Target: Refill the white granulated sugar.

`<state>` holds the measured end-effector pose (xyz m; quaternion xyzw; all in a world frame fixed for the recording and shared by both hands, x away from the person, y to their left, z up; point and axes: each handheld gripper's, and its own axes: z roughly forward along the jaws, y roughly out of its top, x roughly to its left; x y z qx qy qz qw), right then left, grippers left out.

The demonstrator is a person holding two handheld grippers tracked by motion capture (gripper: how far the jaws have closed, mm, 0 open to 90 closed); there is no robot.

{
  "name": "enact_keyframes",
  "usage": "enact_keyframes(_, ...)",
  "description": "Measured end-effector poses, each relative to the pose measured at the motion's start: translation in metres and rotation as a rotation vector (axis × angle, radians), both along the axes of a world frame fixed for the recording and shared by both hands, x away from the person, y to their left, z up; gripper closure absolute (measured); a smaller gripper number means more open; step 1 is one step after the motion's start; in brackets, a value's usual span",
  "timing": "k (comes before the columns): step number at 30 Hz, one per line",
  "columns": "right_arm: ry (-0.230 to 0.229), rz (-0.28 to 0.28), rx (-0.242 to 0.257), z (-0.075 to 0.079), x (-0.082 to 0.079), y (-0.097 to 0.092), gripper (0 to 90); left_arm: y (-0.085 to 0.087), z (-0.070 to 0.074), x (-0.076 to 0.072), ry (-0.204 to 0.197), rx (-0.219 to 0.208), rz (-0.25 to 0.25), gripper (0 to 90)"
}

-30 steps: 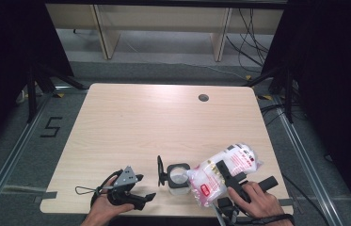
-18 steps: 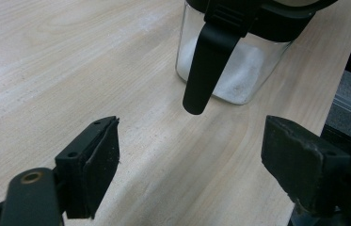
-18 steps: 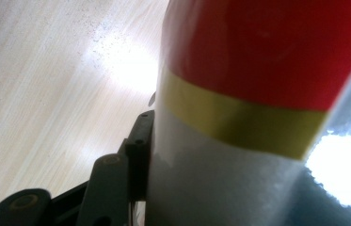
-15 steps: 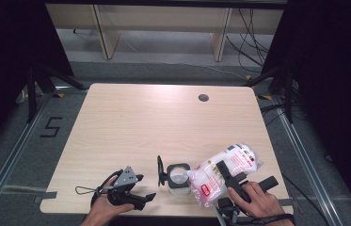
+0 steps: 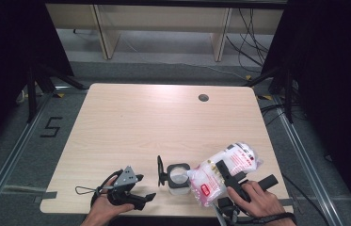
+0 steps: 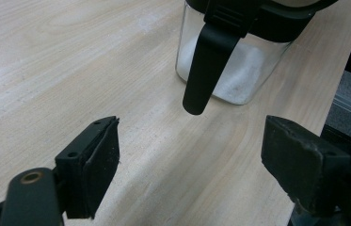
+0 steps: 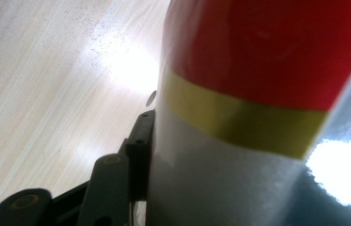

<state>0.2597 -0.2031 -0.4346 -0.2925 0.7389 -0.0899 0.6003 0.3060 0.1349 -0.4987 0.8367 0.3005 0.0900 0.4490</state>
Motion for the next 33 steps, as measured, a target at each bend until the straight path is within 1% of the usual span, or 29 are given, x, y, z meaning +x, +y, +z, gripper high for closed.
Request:
enact_keyframes(4,-0.003,0.006,-0.006,0.0007,0.0001,0.0,55.8,0.0,0.0,0.0,0.0,-0.001,0.001,19.5)
enact_keyframes(18,0.007,0.007,-0.019,0.0016,0.0,-0.0002,56.2,0.0001,0.0001,0.0,-0.001,-0.001,0.001,19.5)
enact_keyframes(20,0.011,0.007,-0.031,0.0014,0.0002,-0.0003,56.2,0.0002,0.0001,-0.0001,-0.001,-0.001,0.001,19.5)
enact_keyframes(23,0.007,0.012,-0.024,0.0023,-0.0001,0.0002,56.3,0.0001,0.0001,-0.0001,-0.001,-0.001,0.001,19.5)
enact_keyframes(33,0.009,0.016,-0.034,0.0037,-0.0002,0.0014,56.6,0.0,0.0002,-0.0001,-0.001,-0.002,0.001,19.5)
